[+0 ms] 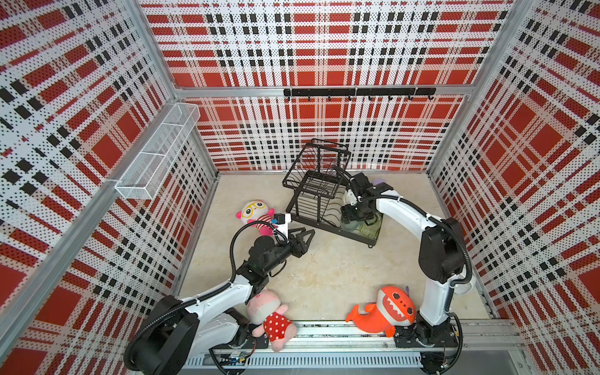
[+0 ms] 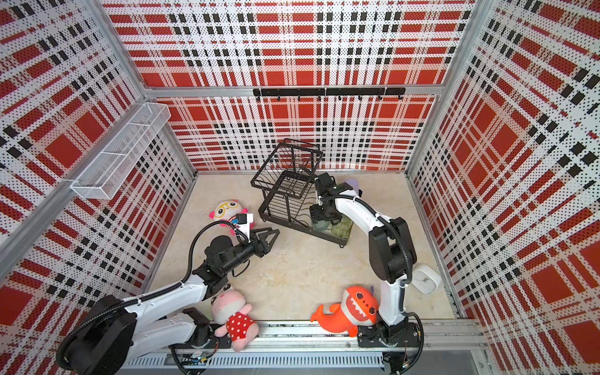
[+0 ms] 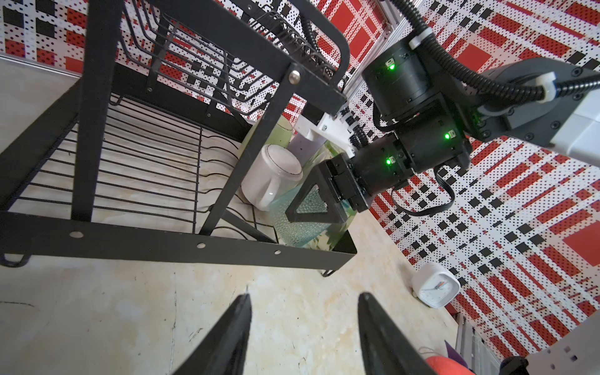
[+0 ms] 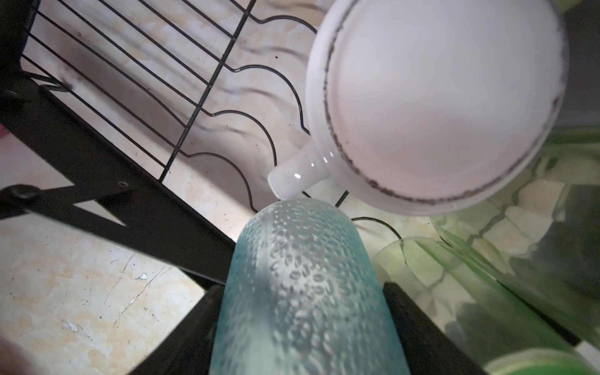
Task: Load cups into a dish rack
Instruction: Place the cup upside down at the dish rack.
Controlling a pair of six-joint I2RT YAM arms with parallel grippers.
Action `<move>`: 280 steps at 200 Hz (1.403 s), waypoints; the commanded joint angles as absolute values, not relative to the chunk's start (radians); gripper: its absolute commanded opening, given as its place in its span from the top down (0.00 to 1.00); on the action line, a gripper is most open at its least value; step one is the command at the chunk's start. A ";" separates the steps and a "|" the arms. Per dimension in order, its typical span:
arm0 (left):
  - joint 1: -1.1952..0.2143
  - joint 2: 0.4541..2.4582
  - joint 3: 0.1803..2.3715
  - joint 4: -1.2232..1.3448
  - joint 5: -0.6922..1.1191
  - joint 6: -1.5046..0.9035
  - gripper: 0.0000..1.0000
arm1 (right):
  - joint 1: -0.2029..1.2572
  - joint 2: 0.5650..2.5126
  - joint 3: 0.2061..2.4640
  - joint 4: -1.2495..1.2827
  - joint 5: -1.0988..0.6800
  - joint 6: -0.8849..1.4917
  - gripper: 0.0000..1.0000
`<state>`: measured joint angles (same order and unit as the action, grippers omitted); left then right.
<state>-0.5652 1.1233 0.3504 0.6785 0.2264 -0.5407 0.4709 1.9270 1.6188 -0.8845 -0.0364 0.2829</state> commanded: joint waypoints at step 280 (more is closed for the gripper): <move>-0.555 1.058 0.350 0.635 0.146 -0.494 0.43 | 0.493 1.923 1.649 -0.862 0.015 0.303 0.11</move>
<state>-0.5621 1.0927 0.3504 0.6540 0.1871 -0.5240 0.4824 1.9633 1.6283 -0.8440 0.0044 0.2989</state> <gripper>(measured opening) 0.572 0.866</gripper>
